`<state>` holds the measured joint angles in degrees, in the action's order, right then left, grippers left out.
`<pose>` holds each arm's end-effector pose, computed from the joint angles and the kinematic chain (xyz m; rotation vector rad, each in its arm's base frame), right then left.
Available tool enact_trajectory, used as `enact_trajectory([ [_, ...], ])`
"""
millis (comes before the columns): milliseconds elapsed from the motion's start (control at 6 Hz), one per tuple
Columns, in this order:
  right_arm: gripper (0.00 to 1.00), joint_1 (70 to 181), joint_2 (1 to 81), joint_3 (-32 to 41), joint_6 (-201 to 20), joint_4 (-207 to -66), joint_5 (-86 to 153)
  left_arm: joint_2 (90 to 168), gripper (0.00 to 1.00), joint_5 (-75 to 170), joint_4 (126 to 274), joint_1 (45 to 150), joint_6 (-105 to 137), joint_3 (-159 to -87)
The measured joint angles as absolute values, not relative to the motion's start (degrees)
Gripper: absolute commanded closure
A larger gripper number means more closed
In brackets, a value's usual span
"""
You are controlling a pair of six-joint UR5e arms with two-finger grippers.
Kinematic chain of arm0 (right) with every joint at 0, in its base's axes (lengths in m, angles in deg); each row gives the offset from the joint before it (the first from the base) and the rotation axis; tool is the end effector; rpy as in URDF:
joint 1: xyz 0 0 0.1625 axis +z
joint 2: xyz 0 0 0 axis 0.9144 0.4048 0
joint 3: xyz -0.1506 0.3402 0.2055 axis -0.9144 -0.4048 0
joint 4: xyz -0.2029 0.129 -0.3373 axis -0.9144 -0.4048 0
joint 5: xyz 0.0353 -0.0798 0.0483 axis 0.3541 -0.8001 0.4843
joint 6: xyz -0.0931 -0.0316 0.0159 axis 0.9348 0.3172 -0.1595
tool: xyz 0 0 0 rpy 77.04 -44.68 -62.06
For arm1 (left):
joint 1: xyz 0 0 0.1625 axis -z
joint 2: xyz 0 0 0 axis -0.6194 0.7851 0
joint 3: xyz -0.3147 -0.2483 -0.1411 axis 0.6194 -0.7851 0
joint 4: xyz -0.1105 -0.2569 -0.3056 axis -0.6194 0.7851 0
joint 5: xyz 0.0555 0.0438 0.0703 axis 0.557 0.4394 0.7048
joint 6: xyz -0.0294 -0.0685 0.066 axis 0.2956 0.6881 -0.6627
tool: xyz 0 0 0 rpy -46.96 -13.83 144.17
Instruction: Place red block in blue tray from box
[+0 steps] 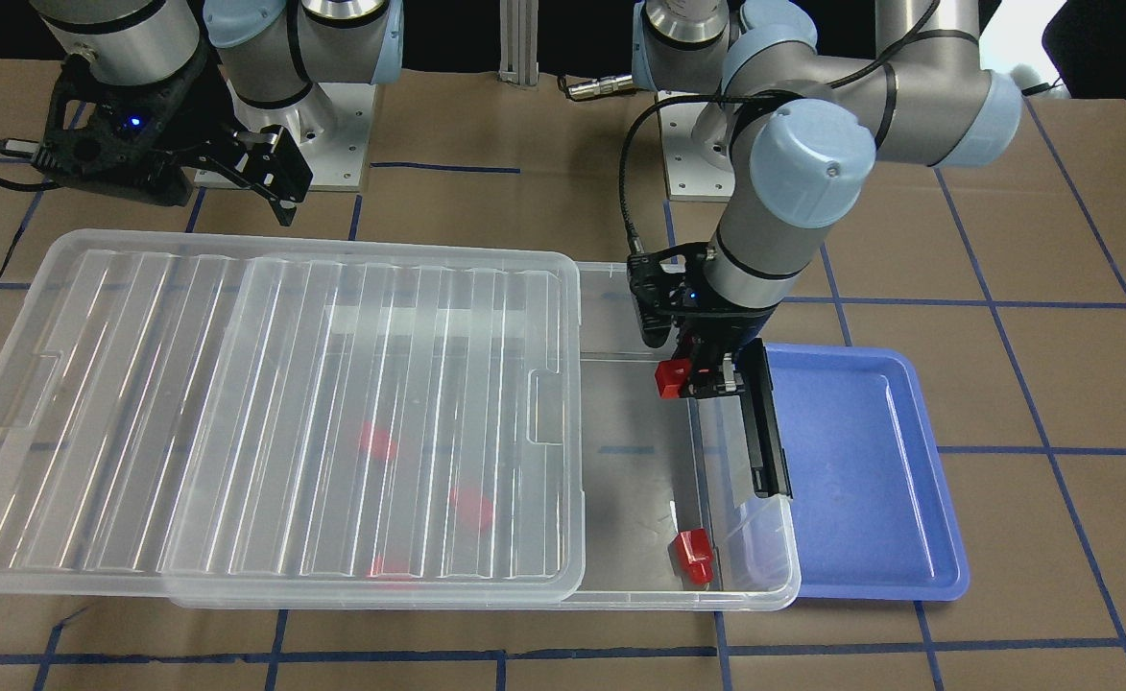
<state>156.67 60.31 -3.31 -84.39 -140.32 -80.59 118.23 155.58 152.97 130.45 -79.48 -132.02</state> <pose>0.1361 -0.4862 0.5089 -0.2666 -3.0999 -0.1329 -0.1597 -0.5328 0.3578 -2.0584 -2.3320 0.0937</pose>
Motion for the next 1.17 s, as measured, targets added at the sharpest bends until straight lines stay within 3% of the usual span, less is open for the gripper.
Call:
enact_trajectory([
  [667, 0.00, 135.8, 57.1, -3.1, -57.8, -143.3, -81.0, 116.5, 0.95, 157.2, 154.7, 114.5, -95.5, -133.2],
  [1167, 0.00, 122.4, 47.7, 0.1, -45.6, -156.6, -83.8, 121.6, 0.92, 156.5, 138.9, 110.2, -100.1, -143.9],
])
